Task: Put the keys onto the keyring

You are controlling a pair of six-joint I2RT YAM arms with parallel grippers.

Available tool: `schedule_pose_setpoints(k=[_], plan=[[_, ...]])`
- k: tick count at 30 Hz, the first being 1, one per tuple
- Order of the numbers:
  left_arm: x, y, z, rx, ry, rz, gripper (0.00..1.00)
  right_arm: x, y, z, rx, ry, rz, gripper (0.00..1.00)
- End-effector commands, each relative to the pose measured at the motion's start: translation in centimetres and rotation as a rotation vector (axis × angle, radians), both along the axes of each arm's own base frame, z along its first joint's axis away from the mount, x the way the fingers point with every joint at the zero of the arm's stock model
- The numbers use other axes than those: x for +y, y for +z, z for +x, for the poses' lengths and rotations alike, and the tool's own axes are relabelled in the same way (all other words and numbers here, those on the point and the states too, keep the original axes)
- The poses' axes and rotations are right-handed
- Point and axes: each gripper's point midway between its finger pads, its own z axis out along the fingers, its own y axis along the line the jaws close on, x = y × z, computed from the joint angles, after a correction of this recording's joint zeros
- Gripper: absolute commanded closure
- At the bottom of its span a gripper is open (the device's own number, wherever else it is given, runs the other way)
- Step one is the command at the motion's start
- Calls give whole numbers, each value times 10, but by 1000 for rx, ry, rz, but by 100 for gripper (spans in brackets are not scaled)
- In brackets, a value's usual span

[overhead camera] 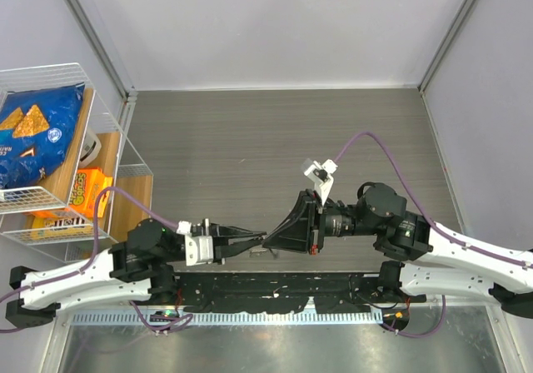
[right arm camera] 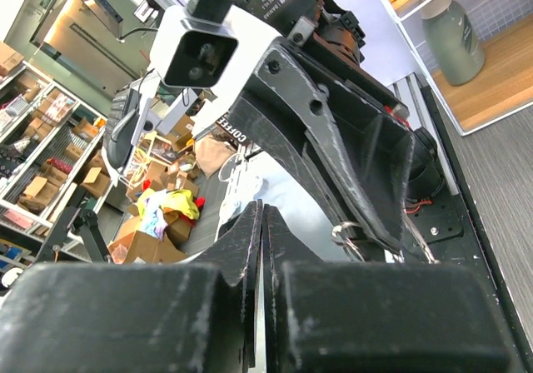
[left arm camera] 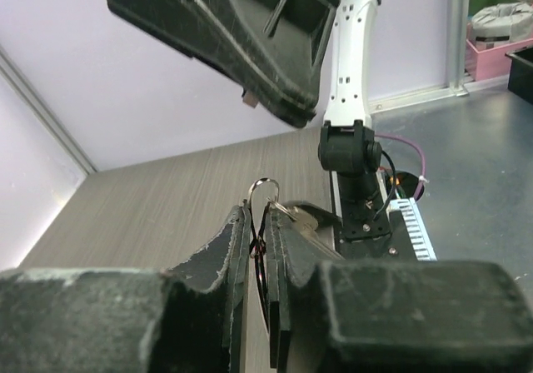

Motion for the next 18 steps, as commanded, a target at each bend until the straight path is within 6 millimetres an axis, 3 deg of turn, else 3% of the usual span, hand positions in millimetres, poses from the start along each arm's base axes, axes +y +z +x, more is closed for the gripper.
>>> schedule_pose_setpoints(k=[1,3,9,18], plan=[[0,14,7,-5,41,-26,81,-8,29,1,-42,-25,88,94],[-1,13,8,-6,44,-26,78,-10,29,3,-48,-39,89,94],[1,13,21,-4,113,-27,85,-14,20,12,-55,-103,61,94],[-5,6,42,5,219,3,84,-20,9,20,-54,-152,36,94]])
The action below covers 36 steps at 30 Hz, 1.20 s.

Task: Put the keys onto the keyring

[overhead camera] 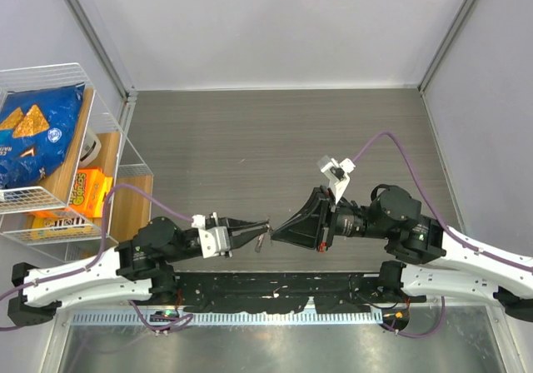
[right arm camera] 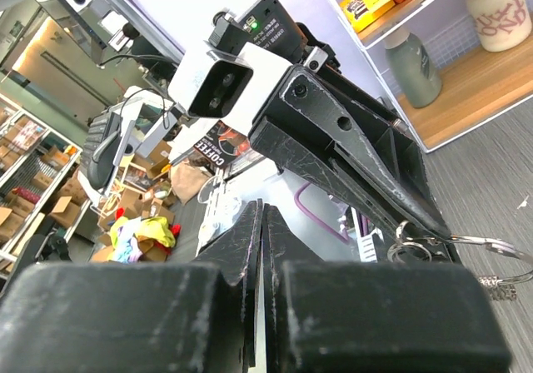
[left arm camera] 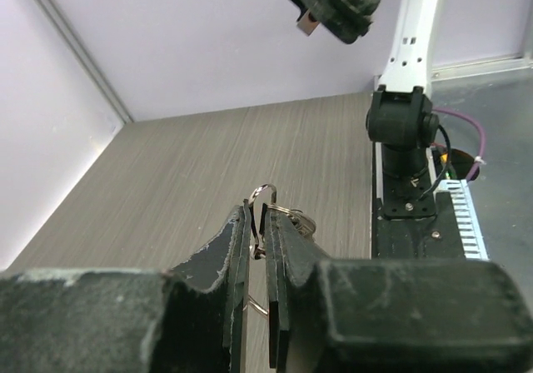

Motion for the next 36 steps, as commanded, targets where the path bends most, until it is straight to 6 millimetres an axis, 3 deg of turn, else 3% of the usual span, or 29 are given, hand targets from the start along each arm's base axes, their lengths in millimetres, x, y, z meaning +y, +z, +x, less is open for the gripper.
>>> schedule_pose_setpoints(k=[1,2,5,6,11,17,23,25,26,30,36], plan=[[2,26,14,-28,76,-66,85,-5,1,9,-26,-56,10,94],[1,25,15,-29,84,-64,85,-5,-1,9,-29,-58,2,94],[1,24,23,-24,127,-54,98,-7,-2,14,-29,-88,-2,94],[1,23,25,-24,132,-48,100,-8,-12,15,-21,-95,-34,94],[-1,23,24,-24,129,-44,100,-10,-37,26,-4,-158,-100,94],[2,23,24,-28,130,-42,100,-17,-52,34,1,-214,-138,94],[7,17,34,-6,194,-25,100,-33,-95,62,25,-388,-278,94],[8,13,37,4,210,-10,100,-41,-114,73,37,-462,-339,89],[9,11,39,11,223,-8,100,-46,-122,79,38,-508,-369,80],[14,4,44,39,261,-4,100,-61,-160,97,50,-628,-490,57],[23,-2,48,98,305,-16,100,-64,-208,119,73,-741,-648,37]])
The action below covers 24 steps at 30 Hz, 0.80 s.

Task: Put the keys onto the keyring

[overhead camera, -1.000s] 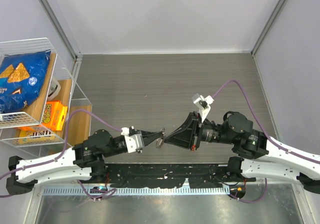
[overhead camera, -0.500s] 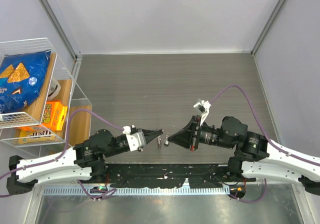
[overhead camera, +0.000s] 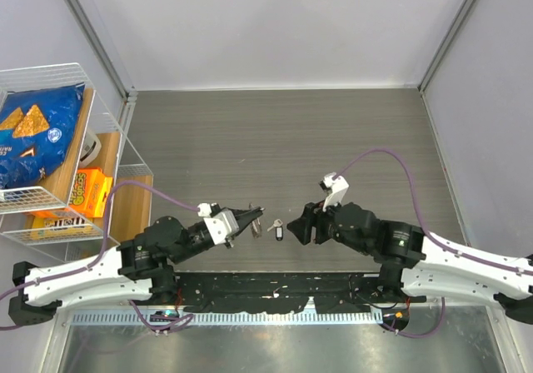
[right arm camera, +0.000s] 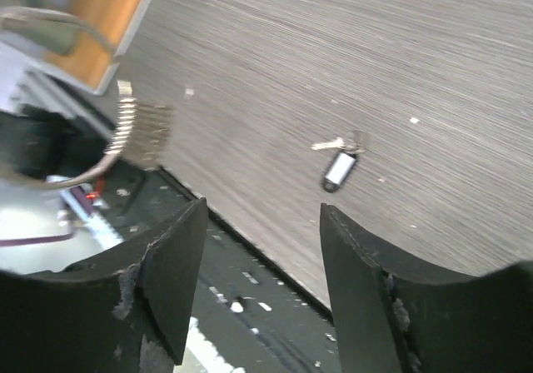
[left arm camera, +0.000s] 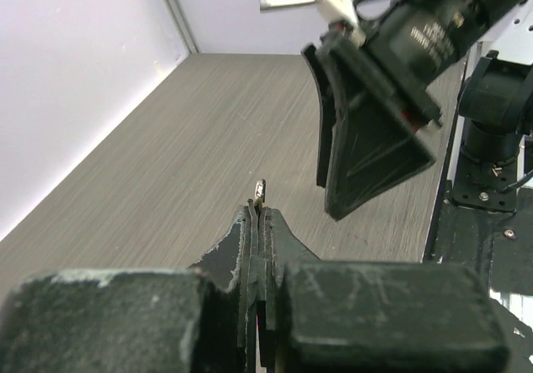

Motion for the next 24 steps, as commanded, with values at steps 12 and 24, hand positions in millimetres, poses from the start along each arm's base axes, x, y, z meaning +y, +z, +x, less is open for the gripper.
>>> schedule_pose_setpoints(k=[12,24], plan=[[29,12,-3,130,53,-162,100,15,-86,56,204,-151,-103,37],[34,17,-17,154,-16,-204,100,24,-91,67,208,-184,-103,39]])
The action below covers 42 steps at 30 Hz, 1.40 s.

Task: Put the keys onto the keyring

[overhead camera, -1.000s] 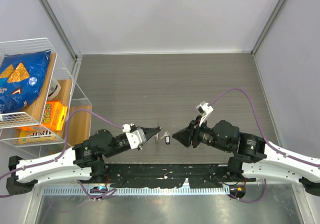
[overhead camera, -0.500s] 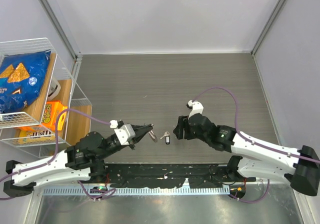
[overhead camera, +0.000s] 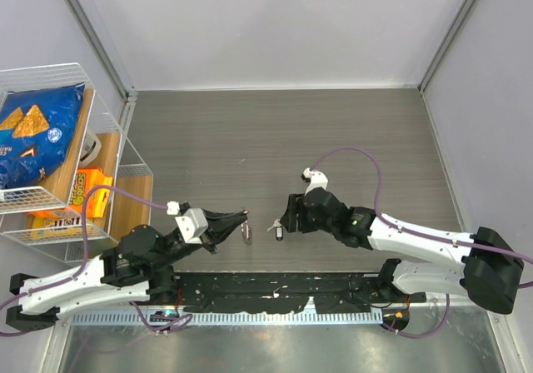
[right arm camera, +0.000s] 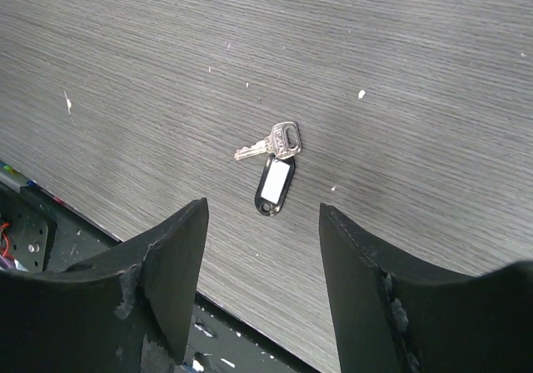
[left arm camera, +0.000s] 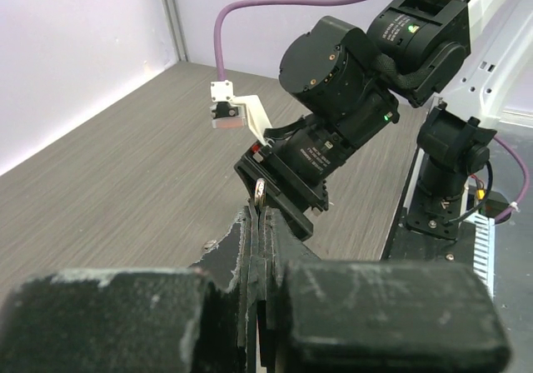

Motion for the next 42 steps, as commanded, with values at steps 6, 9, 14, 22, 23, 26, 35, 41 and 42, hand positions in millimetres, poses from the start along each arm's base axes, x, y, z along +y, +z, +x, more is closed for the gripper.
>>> schedule_pose_setpoints(k=[6,9,14,22,23,26,35,41,42], plan=[[-1,15,-8,3,-39,-66,100,14,16,15,-25,-79,98,41],[-1,17,-7,2,-40,-70,100,17,10,16,-11,-90,107,43],[0,16,-7,1,-38,-72,100,25,2,16,15,-79,111,46],[2,17,-7,-4,-33,-77,100,33,-15,17,48,-78,74,50],[2,16,-7,-3,-31,-76,100,34,-19,17,56,-81,64,49],[2,14,-6,-4,-29,-74,100,36,-26,18,65,-86,38,50],[6,13,-6,-8,-21,-78,100,44,-34,23,76,-91,23,53],[10,13,-6,-14,-16,-85,100,45,-37,28,71,-100,-11,57],[10,12,-6,-15,-16,-83,100,47,-36,29,69,-96,-11,57]])
